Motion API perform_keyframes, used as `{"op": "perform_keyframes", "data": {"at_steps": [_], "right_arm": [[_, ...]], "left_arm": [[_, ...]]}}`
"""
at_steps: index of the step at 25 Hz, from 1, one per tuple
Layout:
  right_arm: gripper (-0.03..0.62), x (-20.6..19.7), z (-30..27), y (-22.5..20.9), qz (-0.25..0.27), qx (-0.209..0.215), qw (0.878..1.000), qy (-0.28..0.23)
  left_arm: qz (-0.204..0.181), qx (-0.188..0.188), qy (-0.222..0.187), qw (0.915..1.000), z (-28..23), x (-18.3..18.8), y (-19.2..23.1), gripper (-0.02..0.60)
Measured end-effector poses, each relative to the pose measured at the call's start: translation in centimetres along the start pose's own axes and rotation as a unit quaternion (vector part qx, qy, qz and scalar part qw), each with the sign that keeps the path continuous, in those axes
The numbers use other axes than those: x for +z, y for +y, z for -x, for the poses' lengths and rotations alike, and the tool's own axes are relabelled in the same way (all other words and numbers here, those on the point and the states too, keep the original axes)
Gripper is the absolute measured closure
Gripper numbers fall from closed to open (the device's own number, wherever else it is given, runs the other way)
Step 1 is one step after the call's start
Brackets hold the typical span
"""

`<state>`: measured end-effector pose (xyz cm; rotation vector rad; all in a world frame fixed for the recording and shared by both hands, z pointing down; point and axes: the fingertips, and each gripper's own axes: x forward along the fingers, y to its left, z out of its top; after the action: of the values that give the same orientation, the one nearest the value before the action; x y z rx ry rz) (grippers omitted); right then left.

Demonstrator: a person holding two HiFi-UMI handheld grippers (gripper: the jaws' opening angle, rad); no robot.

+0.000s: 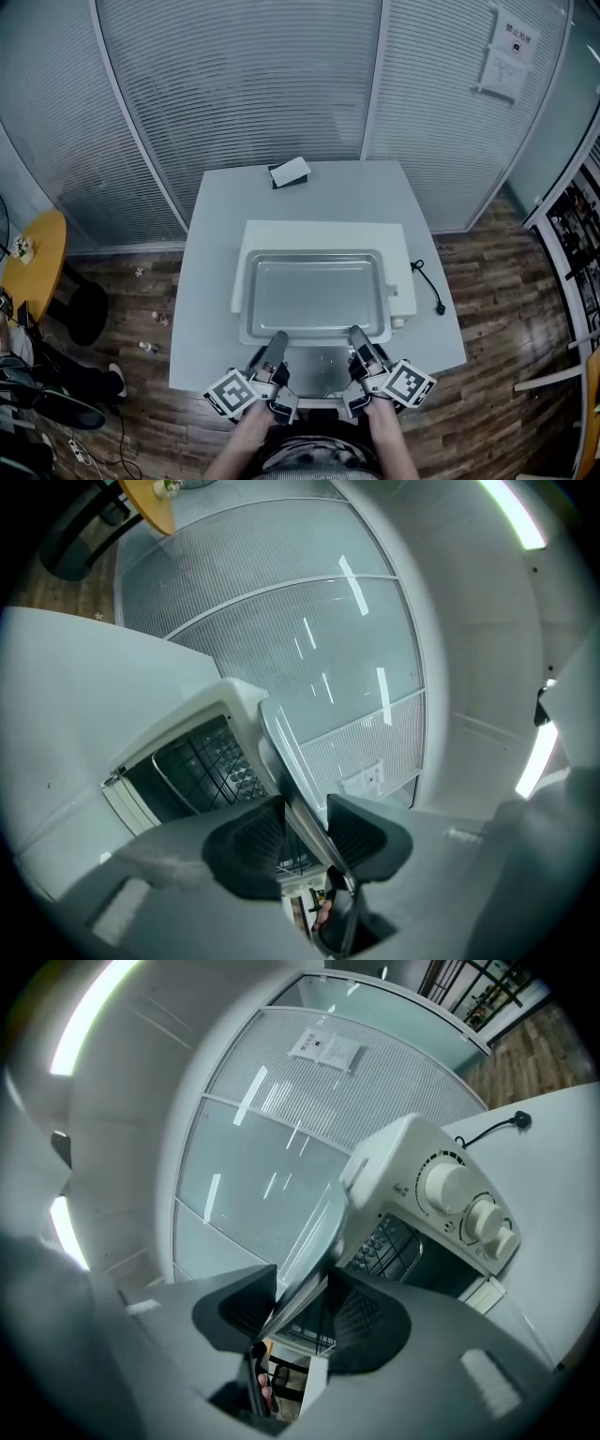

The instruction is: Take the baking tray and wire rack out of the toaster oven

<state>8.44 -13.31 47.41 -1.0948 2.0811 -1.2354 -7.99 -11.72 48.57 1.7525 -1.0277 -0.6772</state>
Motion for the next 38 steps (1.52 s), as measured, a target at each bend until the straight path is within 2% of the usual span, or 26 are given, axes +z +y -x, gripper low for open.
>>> {"op": "perform_keyframes", "data": {"at_steps": [3, 5, 8, 10, 12, 14, 17, 19, 22, 24, 25, 26, 27, 28, 30, 32, 36, 38], "right_arm": [[0.424, 0.6, -0.8, -0.8, -0.009, -0.016, 1.000, 0.004], [0.427, 0.6, -0.7, -1.9, -0.023, -0.054, 0.998, 0.009], [0.405, 0.8, -1.3, -1.0, 0.010, -0.028, 0.999, 0.017], [0.393, 0.5, -1.2, -0.7, 0.031, -0.020, 0.999, 0.028], [0.322, 0.4, -0.7, -1.3, 0.067, -0.038, 0.996, 0.043], [0.295, 0.2, 0.0, -1.7, 0.106, -0.057, 0.991, 0.053], [0.244, 0.1, 1.4, -2.3, 0.172, -0.091, 0.980, 0.054], [0.241, 0.2, 2.4, -2.4, 0.229, -0.111, 0.965, 0.052], [0.241, 1.0, 3.4, -1.9, 0.306, -0.134, 0.942, 0.037], [0.241, 1.5, 3.9, -1.4, 0.358, -0.154, 0.920, 0.026], [0.241, 1.6, 4.0, -1.2, 0.389, -0.165, 0.906, 0.023], [0.241, 1.7, 4.1, -1.0, 0.416, -0.174, 0.892, 0.022], [0.241, 1.8, 4.0, -0.8, 0.436, -0.181, 0.881, 0.023], [0.241, 1.7, 3.9, -0.7, 0.448, -0.185, 0.875, 0.024], [0.241, 1.8, 3.5, -0.7, 0.453, -0.190, 0.871, 0.026], [0.244, 1.9, 3.0, -1.0, 0.452, -0.194, 0.870, 0.028], [0.263, 2.3, 2.1, -1.2, 0.452, -0.195, 0.870, 0.029], [0.263, 2.5, 1.9, -1.3, 0.453, -0.194, 0.870, 0.031]], "left_arm": [[-0.003, 0.002, -0.005, 1.0000, -1.1, 0.4, 0.2, 0.442], [-0.005, 0.008, -0.009, 0.9999, -1.7, 0.6, 0.4, 0.440], [-0.018, 0.015, -0.011, 0.9997, -1.9, 1.0, 0.4, 0.439], [-0.040, 0.023, -0.016, 0.9988, -1.7, 1.2, 0.5, 0.429], [-0.071, 0.033, -0.019, 0.9967, -1.4, 1.3, 0.7, 0.360], [-0.118, 0.047, -0.012, 0.9918, -0.9, 1.5, 0.8, 0.317], [-0.206, 0.075, 0.001, 0.9758, 0.3, 1.9, 1.2, 0.299], [-0.266, 0.095, 0.010, 0.9591, 1.4, 2.0, 1.4, 0.299], [-0.348, 0.121, 0.011, 0.9295, 2.8, 2.3, 1.5, 0.299], [-0.401, 0.133, 0.007, 0.9065, 3.4, 2.6, 1.2, 0.309], [-0.423, 0.136, 0.008, 0.8959, 3.5, 2.6, 1.0, 0.338], [-0.441, 0.136, 0.011, 0.8868, 3.6, 2.6, 0.9, 0.366], [-0.456, 0.137, 0.015, 0.8791, 3.5, 2.6, 0.8, 0.367], [-0.467, 0.138, 0.019, 0.8730, 3.4, 2.7, 0.7, 0.367], [-0.476, 0.139, 0.024, 0.8679, 3.3, 2.8, 0.8, 0.367], [-0.474, 0.138, 0.023, 0.8694, 2.9, 3.0, 0.9, 0.367], [-0.479, 0.139, 0.026, 0.8664, 2.0, 3.3, 1.0, 0.367], [-0.474, 0.138, 0.024, 0.8693, 1.6, 3.4, 1.1, 0.367]]}}
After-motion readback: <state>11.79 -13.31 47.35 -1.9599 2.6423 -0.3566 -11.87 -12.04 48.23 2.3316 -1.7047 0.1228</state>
